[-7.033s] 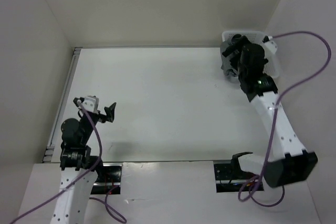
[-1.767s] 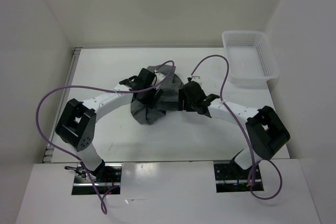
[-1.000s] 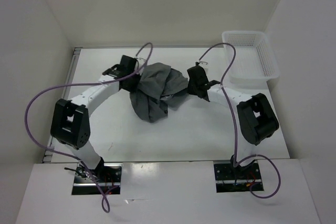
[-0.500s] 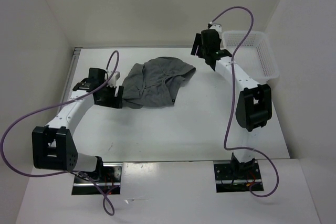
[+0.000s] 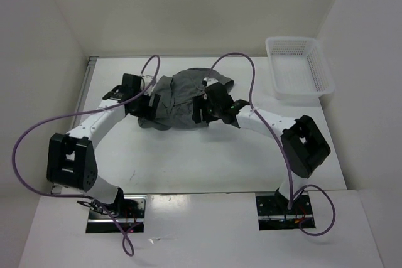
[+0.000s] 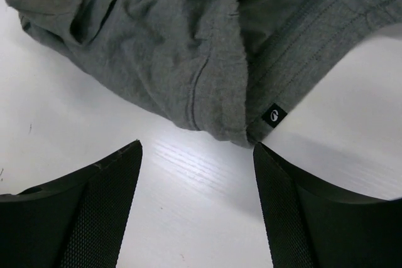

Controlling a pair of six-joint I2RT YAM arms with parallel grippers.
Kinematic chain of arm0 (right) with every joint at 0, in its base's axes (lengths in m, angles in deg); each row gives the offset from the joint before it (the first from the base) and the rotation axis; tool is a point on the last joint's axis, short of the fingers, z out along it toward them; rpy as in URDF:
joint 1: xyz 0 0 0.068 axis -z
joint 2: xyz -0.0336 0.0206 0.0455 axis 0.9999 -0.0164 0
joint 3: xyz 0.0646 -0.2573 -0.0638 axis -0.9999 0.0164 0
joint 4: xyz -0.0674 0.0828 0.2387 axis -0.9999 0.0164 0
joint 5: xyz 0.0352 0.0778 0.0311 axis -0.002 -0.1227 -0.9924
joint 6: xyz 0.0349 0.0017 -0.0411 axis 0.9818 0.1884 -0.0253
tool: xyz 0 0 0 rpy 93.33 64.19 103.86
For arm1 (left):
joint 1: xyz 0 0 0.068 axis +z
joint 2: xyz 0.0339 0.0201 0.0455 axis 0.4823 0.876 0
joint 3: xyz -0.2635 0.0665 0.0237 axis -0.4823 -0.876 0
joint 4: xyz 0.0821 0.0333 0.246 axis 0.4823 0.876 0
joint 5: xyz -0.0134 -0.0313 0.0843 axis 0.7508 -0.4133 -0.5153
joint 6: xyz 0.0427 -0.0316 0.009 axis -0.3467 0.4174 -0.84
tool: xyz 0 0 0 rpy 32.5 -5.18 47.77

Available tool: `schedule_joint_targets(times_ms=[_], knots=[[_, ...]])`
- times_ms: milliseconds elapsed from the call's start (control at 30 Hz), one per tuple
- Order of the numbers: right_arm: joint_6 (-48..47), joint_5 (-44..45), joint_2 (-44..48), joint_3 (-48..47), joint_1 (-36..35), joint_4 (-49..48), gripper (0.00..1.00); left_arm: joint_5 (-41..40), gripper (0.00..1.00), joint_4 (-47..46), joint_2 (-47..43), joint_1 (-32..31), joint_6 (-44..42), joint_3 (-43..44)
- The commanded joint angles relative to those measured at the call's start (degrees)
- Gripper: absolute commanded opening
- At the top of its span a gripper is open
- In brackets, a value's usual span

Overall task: Fold and stack the shorts
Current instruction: Flatten the shorts out

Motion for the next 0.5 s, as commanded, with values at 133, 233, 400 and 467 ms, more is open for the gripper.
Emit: schedule_joint_targets(times_ms=[133, 233, 400, 467], knots=[[1.47, -0.97, -4.34, 0.32, 1.54, -6.26, 0.77, -11.18, 0.91, -9.94, 8.72, -8.54, -0.21, 3.48], [1.47, -3.07, -6.80, -0.21, 1.54, -6.26, 0.77, -11.80, 0.89, -11.00, 10.75, -9.06, -0.21, 4.01], [1.99, -6.33, -8.48, -0.21, 1.54, -6.96, 0.76, -11.10, 0.78, -11.00, 12.06, -9.06, -0.21, 3.49], [1.99, -6.33, -9.18, 0.32, 1.54, -7.58, 0.73, -10.48, 0.70, -11.00, 13.81, -9.06, -0.21, 4.01]])
